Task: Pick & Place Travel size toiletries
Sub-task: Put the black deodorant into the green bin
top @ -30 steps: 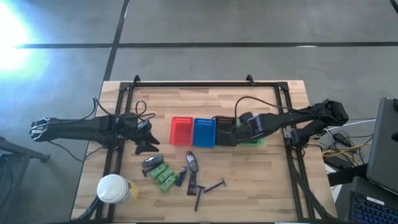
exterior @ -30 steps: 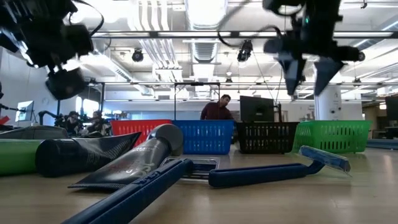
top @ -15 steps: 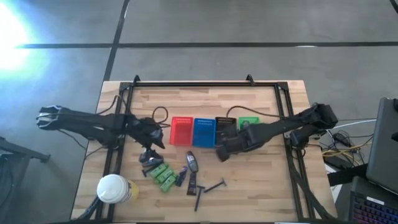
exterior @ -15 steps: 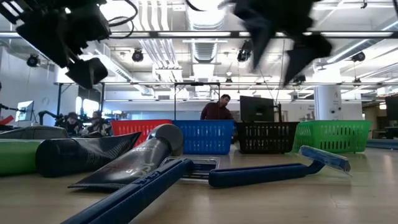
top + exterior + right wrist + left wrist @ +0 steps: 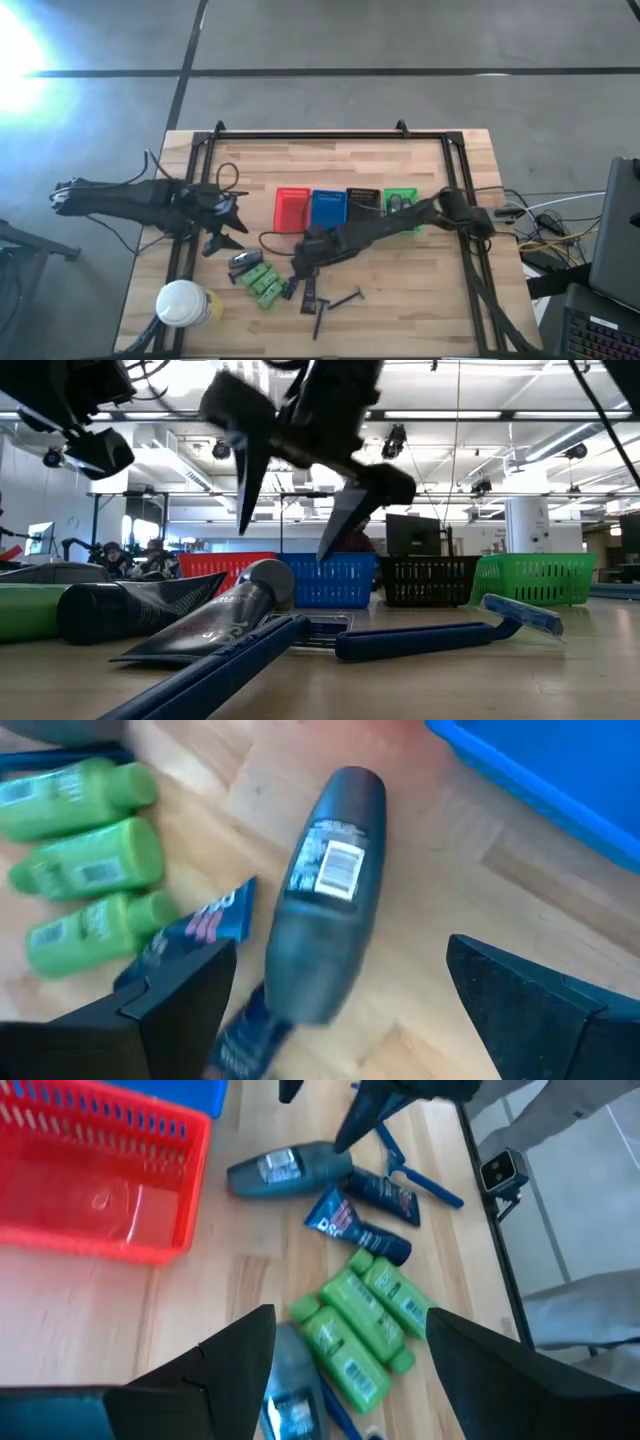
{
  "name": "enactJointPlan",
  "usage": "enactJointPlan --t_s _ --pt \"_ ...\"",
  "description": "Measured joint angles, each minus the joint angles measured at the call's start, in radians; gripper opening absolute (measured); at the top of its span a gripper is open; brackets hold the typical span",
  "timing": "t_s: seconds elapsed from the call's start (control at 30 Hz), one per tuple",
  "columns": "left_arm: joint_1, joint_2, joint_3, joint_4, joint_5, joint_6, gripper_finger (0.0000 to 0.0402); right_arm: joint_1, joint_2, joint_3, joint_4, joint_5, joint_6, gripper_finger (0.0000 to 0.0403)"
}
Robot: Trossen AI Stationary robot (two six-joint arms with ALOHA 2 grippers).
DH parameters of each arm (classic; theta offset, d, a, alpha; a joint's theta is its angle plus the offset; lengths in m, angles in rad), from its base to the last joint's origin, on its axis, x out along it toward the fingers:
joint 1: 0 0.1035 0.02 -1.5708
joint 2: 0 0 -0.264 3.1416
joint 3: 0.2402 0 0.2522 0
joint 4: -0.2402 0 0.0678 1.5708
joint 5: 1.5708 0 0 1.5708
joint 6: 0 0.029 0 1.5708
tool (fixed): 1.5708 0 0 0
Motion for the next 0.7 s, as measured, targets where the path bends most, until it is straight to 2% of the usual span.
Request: enactJointPlan --t_s 0.27,0.43,0.57,0.7 --pt "0.000 -0.112 -0.058 -0.030 0.027 -0.034 0.0265 -0.002 0.190 0.252 -0.111 -0.026 0.017 0.0359" --pt "0.000 -0.135 -0.069 -0.032 0.029 -0.059 0.0265 -0.010 0.298 0.358 -0.272 -0.036 0.019 0.0345" --pt "-0.001 -0.144 -0.069 -0.034 0.030 -0.056 0.0265 -0.017 0.337 0.411 -0.347 -0.056 -0.025 0.0293" --pt "-0.001 -0.149 -0.069 -0.034 0.030 -0.056 0.0265 -0.024 0.338 0.428 -0.360 -0.077 -0.079 0.0208"
